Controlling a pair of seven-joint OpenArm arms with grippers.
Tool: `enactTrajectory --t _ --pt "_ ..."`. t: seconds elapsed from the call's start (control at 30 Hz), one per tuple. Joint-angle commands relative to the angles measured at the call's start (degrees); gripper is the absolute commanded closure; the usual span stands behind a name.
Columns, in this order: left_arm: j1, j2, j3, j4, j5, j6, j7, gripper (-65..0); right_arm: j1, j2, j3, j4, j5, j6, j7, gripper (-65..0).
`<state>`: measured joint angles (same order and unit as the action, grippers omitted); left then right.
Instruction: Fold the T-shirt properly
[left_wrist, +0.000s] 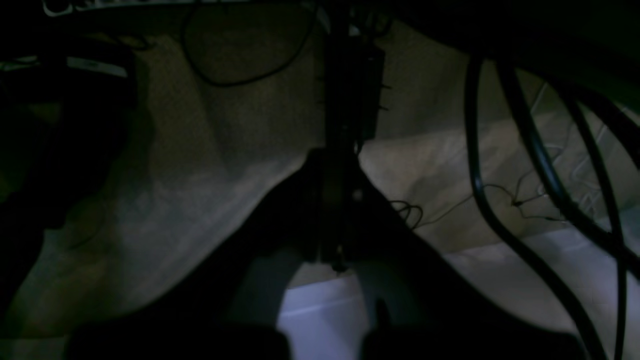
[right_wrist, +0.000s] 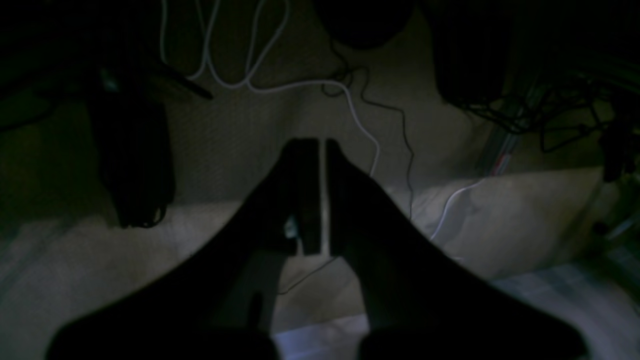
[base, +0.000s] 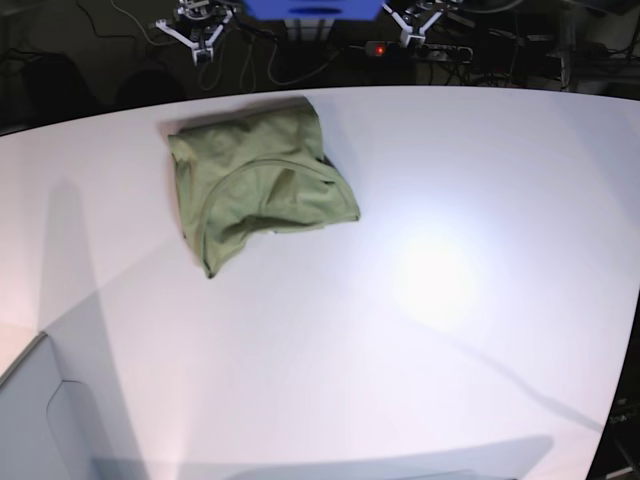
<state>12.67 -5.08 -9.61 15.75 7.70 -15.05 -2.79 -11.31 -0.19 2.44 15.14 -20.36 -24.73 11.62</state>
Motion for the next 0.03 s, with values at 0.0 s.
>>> enactTrajectory --t 0.0 --pt "0.56 -0.15 -0.20 0.12 -0.19 -0.12 -0.16 0.0 0.01 0.14 -0.11 0.20 0.27 -1.16 0.65 0.0"
